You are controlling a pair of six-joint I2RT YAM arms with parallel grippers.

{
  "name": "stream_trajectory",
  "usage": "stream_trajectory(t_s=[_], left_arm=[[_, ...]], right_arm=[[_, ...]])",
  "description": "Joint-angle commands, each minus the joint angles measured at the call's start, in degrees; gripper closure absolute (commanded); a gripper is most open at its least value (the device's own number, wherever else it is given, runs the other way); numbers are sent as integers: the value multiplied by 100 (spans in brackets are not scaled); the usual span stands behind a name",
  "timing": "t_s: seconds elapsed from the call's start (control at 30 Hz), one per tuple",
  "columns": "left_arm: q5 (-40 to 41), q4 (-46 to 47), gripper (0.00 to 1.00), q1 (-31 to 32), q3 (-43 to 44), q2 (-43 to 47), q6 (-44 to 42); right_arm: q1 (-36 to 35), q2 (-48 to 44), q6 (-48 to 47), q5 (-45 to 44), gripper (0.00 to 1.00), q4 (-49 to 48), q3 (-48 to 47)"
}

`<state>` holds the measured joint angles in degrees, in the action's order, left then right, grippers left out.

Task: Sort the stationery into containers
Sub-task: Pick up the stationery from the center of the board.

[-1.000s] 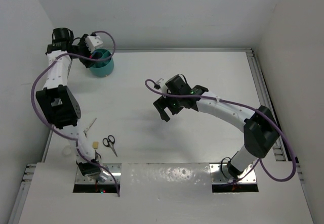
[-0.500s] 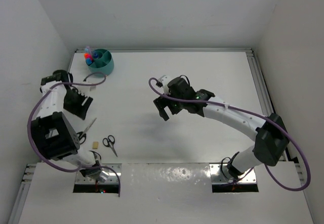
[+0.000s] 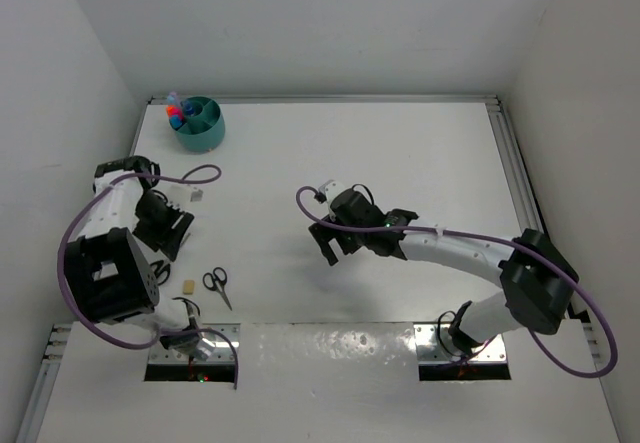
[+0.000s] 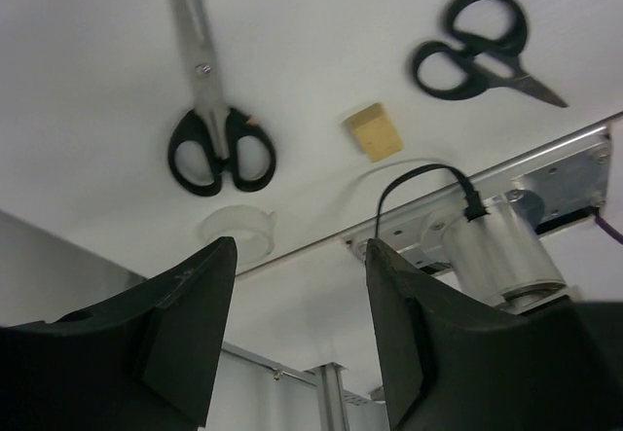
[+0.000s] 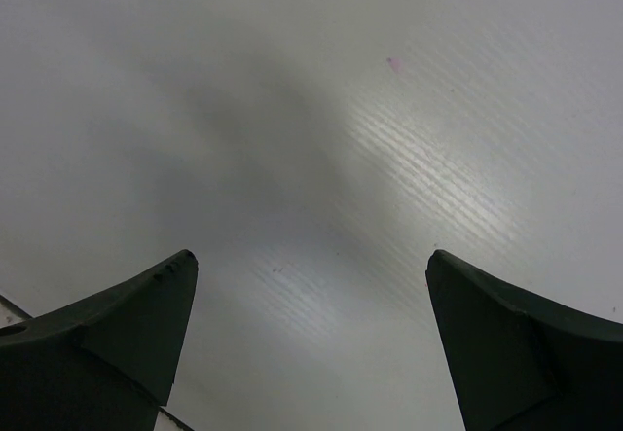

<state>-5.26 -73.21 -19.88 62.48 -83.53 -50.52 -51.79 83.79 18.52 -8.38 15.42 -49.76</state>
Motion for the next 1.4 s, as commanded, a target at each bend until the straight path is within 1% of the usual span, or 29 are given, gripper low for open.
stream_trajectory(t_s=[0.0, 0.1, 0.17, 0.27, 0.3, 0.33, 0.43, 0.5, 0.63, 0.83, 0.87, 1.0, 1.1, 1.23, 1.3, 1.37], left_arm=[[-405, -106, 46, 300, -25, 153, 402], [-494, -115, 46, 537, 28, 135, 482], [-441, -132, 47, 835, -7, 179, 534], [-327, -106, 47, 1266, -279, 240, 806], [-57, 68, 46, 1363, -411, 223, 946], [137, 174, 45, 1538, -742, 205, 1183], [786, 500, 41, 1680, -1358, -14, 1447], [1078, 728, 40, 1663, -1545, -128, 1545], [1027, 1194, 40, 1382, -1441, -85, 1782], [851, 1599, 41, 1820, -1545, -427, 1984], [886, 1782, 41, 1830, -1607, -489, 2028], [1448, 2205, 41, 1672, -2055, -673, 2073], [1598, 2425, 45, 1399, -2117, -691, 2108], [1555, 2505, 55, 1364, -2170, -577, 2090], [1388, 2443, 58, 1364, -2222, -542, 2090], [1422, 2434, 61, 1355, -2231, -516, 2125]], right_arm=[[-59, -179, 256, -277, 1, -426, 177], [-59, -100, 441, -409, 1, -356, 195], [-59, -21, 494, -419, 1, -373, 247], [-94, 93, 425, -419, 1, -347, 256], [-86, 120, 415, -419, 1, -321, 247], [-94, 146, 398, -436, 1, -312, 239], [-112, 120, 380, -497, 1, -320, 265], [-112, 103, 380, -498, 1, -364, 308], [-103, 15, 442, -463, 1, -417, 423], [-112, -126, 450, -647, 1, -391, 616], [-103, -135, 459, -665, 1, -373, 642], [-112, -196, 459, -805, 1, -329, 704], [-112, -266, 503, -832, 1, -347, 783], [-112, -328, 547, -858, 1, -356, 836], [-112, -346, 565, -893, 1, -347, 845], [-112, -346, 573, -919, 1, -338, 845]])
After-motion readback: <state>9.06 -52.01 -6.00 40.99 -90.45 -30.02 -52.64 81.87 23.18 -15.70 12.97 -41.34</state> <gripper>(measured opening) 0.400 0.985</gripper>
